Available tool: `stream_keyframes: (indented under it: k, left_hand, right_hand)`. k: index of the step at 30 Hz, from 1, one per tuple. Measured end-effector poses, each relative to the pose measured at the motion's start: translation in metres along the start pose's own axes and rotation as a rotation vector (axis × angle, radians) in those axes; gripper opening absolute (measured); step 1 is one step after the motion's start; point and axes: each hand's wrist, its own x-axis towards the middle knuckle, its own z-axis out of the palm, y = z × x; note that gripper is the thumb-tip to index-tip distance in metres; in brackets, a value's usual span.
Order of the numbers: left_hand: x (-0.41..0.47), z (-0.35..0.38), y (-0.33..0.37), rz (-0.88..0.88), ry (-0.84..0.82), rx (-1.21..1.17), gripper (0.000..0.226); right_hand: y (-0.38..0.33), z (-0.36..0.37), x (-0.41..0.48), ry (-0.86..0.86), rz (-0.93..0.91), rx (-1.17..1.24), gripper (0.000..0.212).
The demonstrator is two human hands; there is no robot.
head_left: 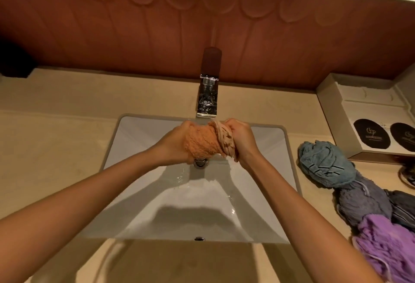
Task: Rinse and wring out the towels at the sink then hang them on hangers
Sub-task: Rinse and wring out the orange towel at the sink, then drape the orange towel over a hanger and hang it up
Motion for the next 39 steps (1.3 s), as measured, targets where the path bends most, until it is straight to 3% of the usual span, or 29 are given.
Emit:
stream_keyframes:
  k: [4, 7, 10, 13, 16, 23, 30, 39]
  left_hand:
    - [-0.02, -0.013, -0.005, 0.118, 0.037, 0.25, 0.094]
    - [-0.037, -0.016, -0.001, 0.196, 0.172, 0.501, 0.081]
    - [-0.059, -0.021, 0.003, 0.216, 0.322, 0.645, 0.065]
    - [-0.093, -0.029, 0.001, 0.236, 0.483, 0.694, 0.057]
    - [-0.129, -0.037, -0.006, 0.19, 0.623, 0.652, 0.058]
    - [-0.265, -0.05, -0.01, -0.029, 0.875, 0.477, 0.087]
    - [-0.441, 0.042, -0.028, -0.21, 1.41, 0.401, 0.071]
    - [-0.656, 0.222, -0.036, -0.894, 1.967, 0.42, 0.071]
  right_hand:
    - [-0.019, 0.007, -0.022, -0.037, -0.1, -0.086, 0.019]
    - [-0.025, 0.013, -0.033, 0.001, -0.133, -0.265, 0.027]
    - [-0.03, 0.023, -0.049, -0.031, -0.048, -0.387, 0.026]
    - [-0.045, 0.042, -0.072, -0.199, -0.009, -0.304, 0.04]
    - [-0.052, 0.068, -0.097, -0.246, -0.014, -0.149, 0.032]
    - [-0.078, 0.15, -0.178, -0.491, -0.227, -0.077, 0.018]
    - [-0.044, 0.235, -0.325, -0.998, -0.394, -0.163, 0.023]
    - [0.049, 0.26, -0.609, -1.672, -0.416, -0.219, 0.023]
